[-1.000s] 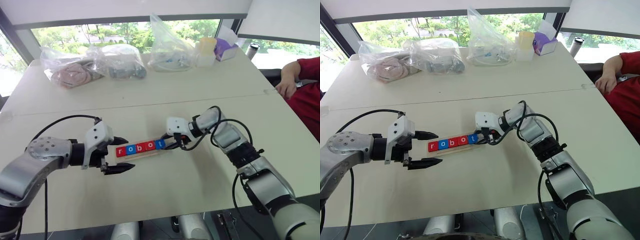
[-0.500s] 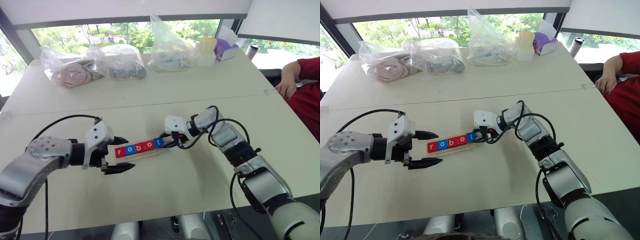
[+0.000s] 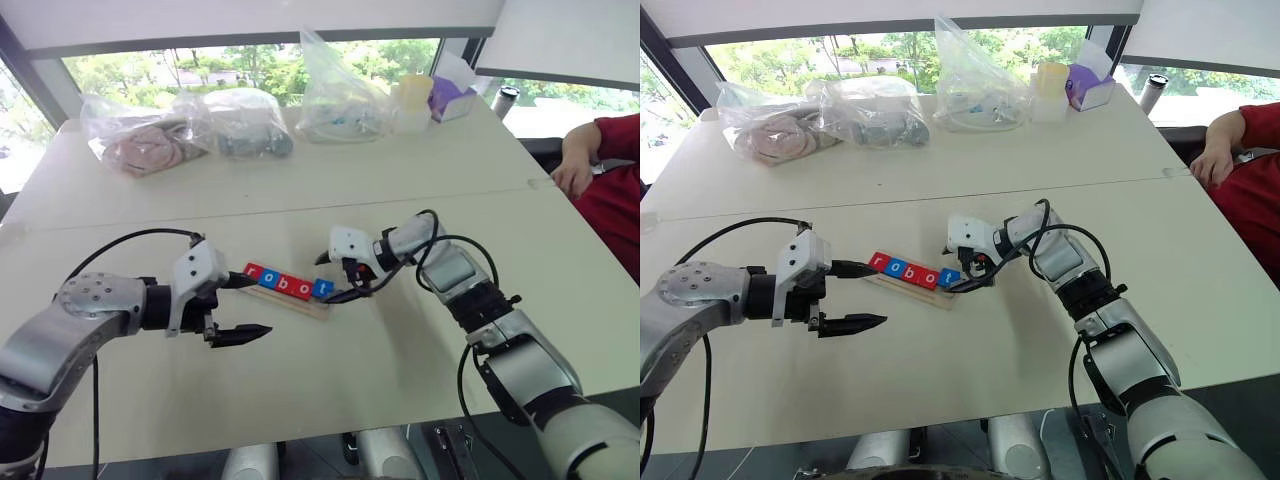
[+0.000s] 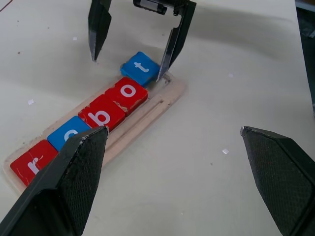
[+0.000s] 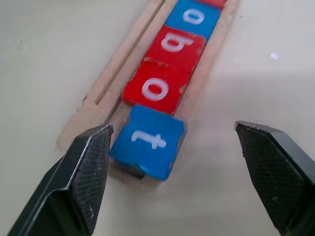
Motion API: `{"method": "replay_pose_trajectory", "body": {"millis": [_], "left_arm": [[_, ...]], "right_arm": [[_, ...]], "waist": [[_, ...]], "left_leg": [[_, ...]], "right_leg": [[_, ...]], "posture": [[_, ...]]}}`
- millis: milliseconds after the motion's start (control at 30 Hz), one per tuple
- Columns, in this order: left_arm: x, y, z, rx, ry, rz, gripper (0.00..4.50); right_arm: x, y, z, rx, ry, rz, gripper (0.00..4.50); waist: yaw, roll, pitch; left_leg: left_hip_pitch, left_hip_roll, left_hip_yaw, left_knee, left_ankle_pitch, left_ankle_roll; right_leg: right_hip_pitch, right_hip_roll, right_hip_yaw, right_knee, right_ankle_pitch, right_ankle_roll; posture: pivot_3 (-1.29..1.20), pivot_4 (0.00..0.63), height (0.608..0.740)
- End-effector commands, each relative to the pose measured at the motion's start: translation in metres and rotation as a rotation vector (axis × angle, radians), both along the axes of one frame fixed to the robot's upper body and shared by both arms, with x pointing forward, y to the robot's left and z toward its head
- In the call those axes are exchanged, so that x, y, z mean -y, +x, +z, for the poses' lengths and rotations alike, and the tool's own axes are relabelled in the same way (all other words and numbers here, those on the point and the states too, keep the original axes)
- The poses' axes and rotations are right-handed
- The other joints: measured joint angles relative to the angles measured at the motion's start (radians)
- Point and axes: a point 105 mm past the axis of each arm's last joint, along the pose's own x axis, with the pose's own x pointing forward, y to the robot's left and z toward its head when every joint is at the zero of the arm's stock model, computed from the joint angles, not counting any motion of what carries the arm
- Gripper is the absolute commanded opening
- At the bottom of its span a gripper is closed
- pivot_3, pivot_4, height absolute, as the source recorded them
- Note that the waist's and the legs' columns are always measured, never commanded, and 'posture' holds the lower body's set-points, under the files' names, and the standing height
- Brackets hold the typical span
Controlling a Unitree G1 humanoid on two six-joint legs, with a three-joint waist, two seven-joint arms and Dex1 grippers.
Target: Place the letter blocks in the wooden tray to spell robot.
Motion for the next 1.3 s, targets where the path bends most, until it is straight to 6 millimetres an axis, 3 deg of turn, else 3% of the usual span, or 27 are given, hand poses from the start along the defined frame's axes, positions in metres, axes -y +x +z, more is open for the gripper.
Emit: {"method": "replay_pose_trajectory", "body": {"millis": [33, 233, 367, 600, 1067, 1300], "left_arm": [[0.002, 0.000, 0.004, 0.030, 0.003, -0.010, 4.50], [0.000, 0.001, 0.003, 0.024, 0.003, -0.005, 4.50], [0.000, 0.004, 0.003, 0.026, 0.003, -0.008, 4.50], [0.004, 0.006, 0.004, 0.025, 0.003, -0.028, 4.50], [0.004, 0.007, 0.005, 0.030, -0.001, -0.024, 4.50], [0.004, 0.008, 0.007, 0.042, -0.014, -0.008, 4.50]], "right_arm": [[-0.003, 0.001, 0.033, 0.064, 0.083, 0.018, 4.04], [0.005, -0.019, 0.039, 0.021, 0.128, 0.037, 4.04], [0.010, 0.004, 0.039, 0.121, 0.159, -0.152, 4.04], [0.022, 0.020, 0.021, 0.230, 0.081, -0.222, 4.04], [0.013, -0.004, -0.003, 0.163, 0.078, -0.151, 4.04], [0.016, 0.009, 0.015, 0.228, 0.122, -0.220, 4.04]], "waist": [[0.000, 0.000, 0.000], [0.008, 0.000, 0.000], [0.009, 0.000, 0.000], [0.015, 0.000, 0.000], [0.016, 0.000, 0.000], [0.017, 0.000, 0.000]], "left_leg": [[0.000, 0.000, 0.000, 0.000, 0.000, 0.000], [0.000, 0.000, 0.000, 0.000, 0.000, 0.000], [0.000, 0.000, 0.000, 0.000, 0.000, 0.000], [0.000, 0.000, 0.000, 0.001, 0.000, 0.000], [0.000, 0.000, 0.000, 0.001, 0.000, 0.000], [0.000, 0.000, 0.000, 0.001, 0.000, 0.000]], "right_leg": [[0.000, 0.000, 0.000, 0.000, 0.000, 0.000], [0.000, 0.000, 0.000, 0.000, 0.000, 0.000], [0.000, 0.000, 0.000, 0.000, -0.001, -0.003], [0.000, 0.000, 0.000, 0.000, -0.001, -0.003], [0.000, 0.000, 0.000, 0.000, -0.001, -0.003], [0.000, 0.000, 0.000, 0.000, -0.001, -0.003]], "posture": [[0.00, 0.150, 0.740], [0.00, 0.150, 0.740], [0.00, 0.150, 0.740], [0.00, 0.150, 0.740], [0.00, 0.150, 0.740], [0.00, 0.150, 0.740]]}}
